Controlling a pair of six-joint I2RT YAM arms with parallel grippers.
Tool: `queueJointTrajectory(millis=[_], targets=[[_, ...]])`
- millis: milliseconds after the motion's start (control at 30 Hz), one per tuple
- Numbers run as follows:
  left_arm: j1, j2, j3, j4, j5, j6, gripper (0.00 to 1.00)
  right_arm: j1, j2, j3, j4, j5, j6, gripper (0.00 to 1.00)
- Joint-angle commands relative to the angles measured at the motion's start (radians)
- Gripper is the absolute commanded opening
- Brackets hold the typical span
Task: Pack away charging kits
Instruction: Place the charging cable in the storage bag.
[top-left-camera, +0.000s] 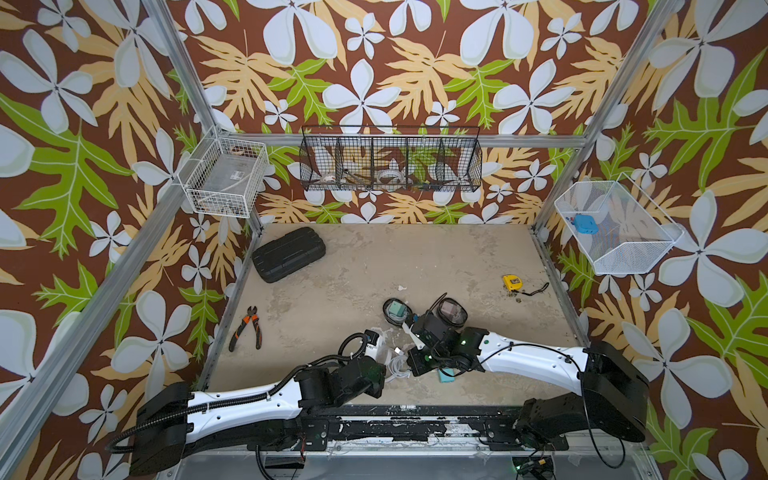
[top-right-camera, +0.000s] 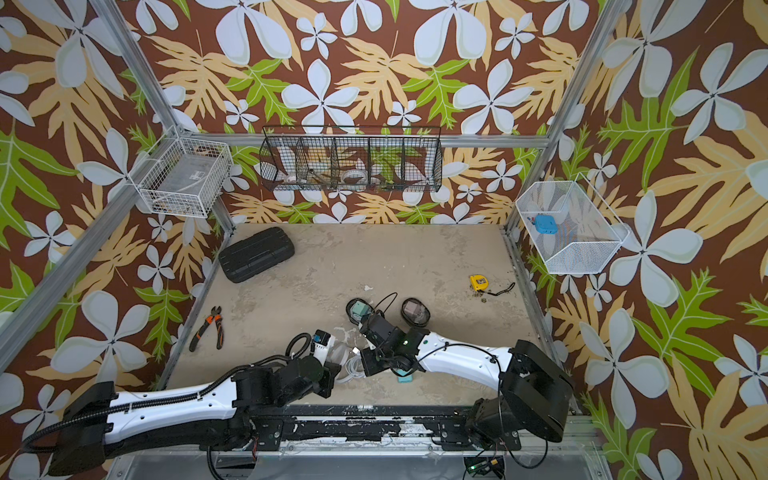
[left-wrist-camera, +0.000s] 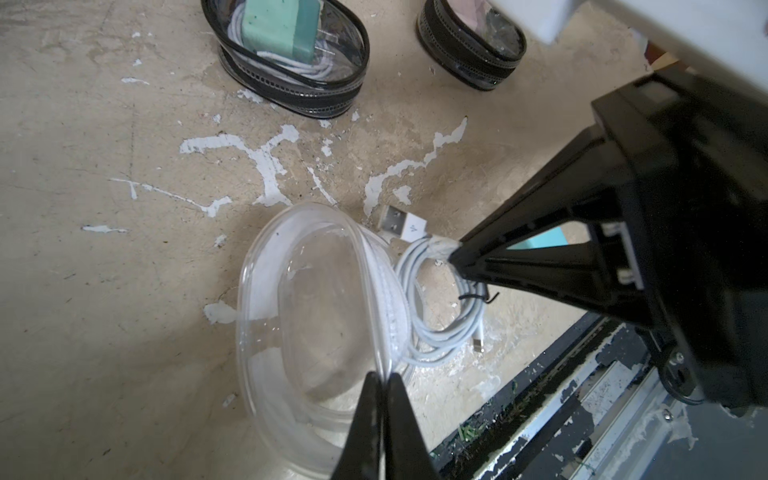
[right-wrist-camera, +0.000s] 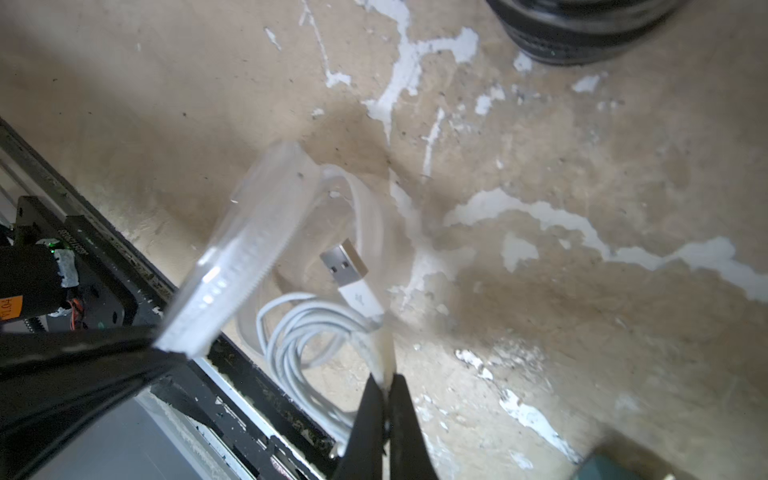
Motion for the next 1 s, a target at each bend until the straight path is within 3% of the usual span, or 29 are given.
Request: queueJointTrajectory(millis=[0, 300, 600, 967], targets=[[0.001, -0.018, -0.011, 0.076, 0.007, 0.008, 0.0, 0.025, 0.046, 0.054, 0.017, 0.008, -0.037, 0.0], [0.001, -0.028, -0.051, 0.141, 0.005, 0.011, 0.0, 0.035, 0.167, 0.105, 0.026, -0.001, -0.052, 0.0], [0.001, -0.103, -0.126, 0.16, -0.01, -0.025, 0.0, -0.009, 0.219, 0.1, 0.068, -0.029, -0.048, 0.0], [0.001, -0.087, -0.143, 0.208, 0.036, -0.003, 0.0, -0.013, 0.274, 0.134, 0.088, -0.057, -0.058, 0.0]])
